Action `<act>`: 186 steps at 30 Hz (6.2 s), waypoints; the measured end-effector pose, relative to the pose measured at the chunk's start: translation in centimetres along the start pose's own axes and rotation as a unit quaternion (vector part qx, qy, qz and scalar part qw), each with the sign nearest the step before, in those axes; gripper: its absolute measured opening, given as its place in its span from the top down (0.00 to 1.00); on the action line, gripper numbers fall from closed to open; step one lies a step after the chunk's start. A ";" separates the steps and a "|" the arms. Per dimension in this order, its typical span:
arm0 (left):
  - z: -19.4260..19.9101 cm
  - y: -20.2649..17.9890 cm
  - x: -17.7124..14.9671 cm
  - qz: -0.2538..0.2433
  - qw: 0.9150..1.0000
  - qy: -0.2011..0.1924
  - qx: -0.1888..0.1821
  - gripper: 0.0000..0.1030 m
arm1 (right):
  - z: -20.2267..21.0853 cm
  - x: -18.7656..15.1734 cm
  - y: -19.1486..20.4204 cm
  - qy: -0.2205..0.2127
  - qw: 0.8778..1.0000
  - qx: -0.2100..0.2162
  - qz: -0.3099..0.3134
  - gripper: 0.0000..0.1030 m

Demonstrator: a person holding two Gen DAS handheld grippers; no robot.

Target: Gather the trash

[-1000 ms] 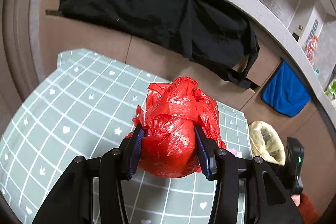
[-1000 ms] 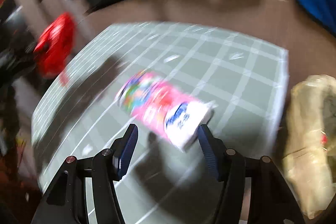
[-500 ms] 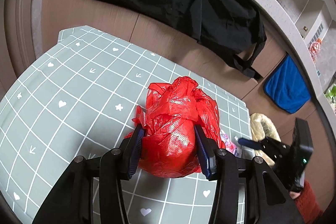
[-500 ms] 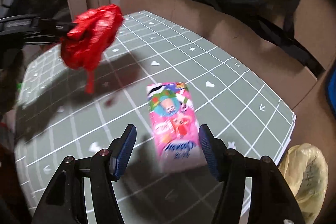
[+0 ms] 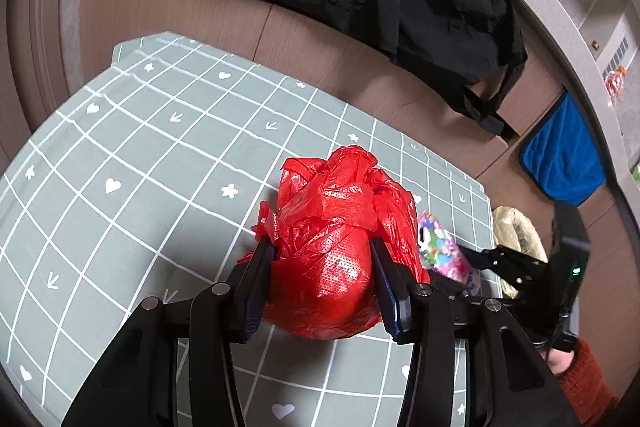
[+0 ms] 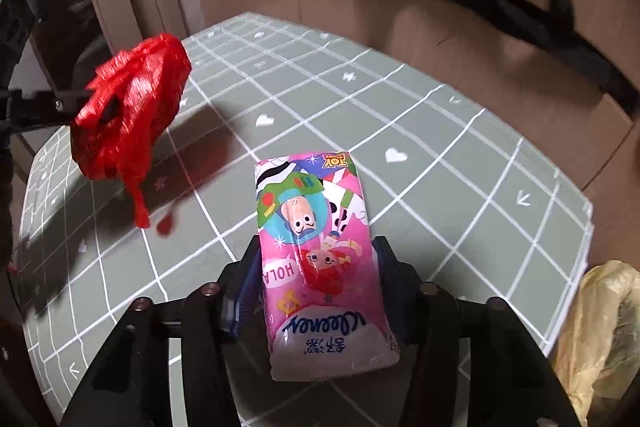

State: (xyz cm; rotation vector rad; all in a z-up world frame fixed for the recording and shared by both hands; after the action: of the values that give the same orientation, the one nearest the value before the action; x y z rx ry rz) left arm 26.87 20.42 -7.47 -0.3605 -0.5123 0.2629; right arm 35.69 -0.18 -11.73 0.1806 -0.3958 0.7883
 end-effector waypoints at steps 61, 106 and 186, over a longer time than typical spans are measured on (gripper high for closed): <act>-3.6 -40.1 -0.2 -0.262 0.956 -0.119 -0.052 0.54 | 27.4 -17.8 -26.0 -0.241 0.920 -0.099 -0.294 0.54; -15.4 -38.7 0.3 -0.215 0.972 0.011 -0.094 0.32 | 18.0 -18.9 -31.3 -0.166 0.915 -0.076 -0.361 0.40; 13.0 -22.7 -23.7 -0.203 0.953 -0.204 0.097 0.33 | 28.2 -29.6 5.5 -0.269 0.913 -0.199 -0.234 0.36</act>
State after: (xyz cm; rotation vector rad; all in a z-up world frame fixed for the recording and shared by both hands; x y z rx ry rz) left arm 3.68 -4.48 1.92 0.0003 -0.9442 -0.0162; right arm 5.01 -24.23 1.88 0.0985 -0.9848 0.1584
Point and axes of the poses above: each gripper's, at about its wrist camera, not at the fingertips, and z roughly against the way its jaws point, y to its left, x to its top, the point moved 5 cm from there along -z, roughly the way its jaws point, and after that the axes turned 12 degrees about y, right-handed, at the moved point
